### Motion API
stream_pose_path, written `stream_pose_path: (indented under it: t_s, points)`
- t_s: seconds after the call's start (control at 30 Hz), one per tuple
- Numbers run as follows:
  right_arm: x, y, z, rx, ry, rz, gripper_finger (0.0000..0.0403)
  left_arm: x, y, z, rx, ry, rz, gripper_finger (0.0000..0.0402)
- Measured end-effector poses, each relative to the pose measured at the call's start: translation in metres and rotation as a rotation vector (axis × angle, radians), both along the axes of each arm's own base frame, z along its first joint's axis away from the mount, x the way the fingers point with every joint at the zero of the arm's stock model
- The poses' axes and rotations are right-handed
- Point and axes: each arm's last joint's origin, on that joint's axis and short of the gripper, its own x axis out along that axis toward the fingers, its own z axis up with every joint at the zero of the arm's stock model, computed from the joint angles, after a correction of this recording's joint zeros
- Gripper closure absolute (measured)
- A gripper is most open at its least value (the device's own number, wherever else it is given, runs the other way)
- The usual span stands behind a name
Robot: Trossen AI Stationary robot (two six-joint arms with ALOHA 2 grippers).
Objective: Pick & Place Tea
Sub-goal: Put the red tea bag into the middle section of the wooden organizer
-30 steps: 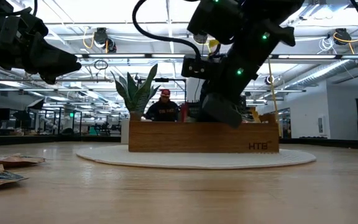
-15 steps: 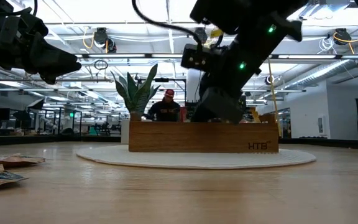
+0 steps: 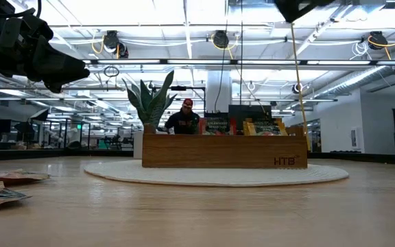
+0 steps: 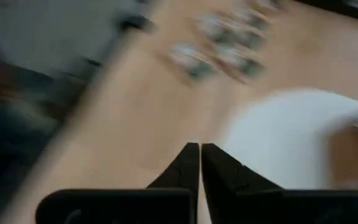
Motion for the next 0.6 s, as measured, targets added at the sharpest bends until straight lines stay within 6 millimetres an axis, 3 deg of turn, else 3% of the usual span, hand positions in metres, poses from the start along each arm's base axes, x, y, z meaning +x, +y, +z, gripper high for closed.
stream_pose_path:
  t_s: [0.1, 0.27, 0.43, 0.6]
  points:
    - [-0.014, 0.022, -0.005, 0.148, -0.040, 0.153, 0.0352, 0.000, 0.000, 0.000, 0.000, 0.000, 0.000, 0.0245]
    - [-0.040, 0.048, -0.013, 0.272, -0.107, 0.303, 0.0248, 0.000, 0.000, 0.000, 0.000, 0.001, 0.000, 0.0245]
    - [-0.063, 0.059, -0.025, 0.177, -0.017, 0.168, 0.0170, 0.000, 0.000, 0.000, 0.000, 0.000, 0.000, 0.0245]
    - [-0.083, 0.068, -0.032, 0.085, 0.150, -0.023, 0.0171, 0.000, 0.000, 0.000, 0.000, 0.000, 0.000, 0.0245]
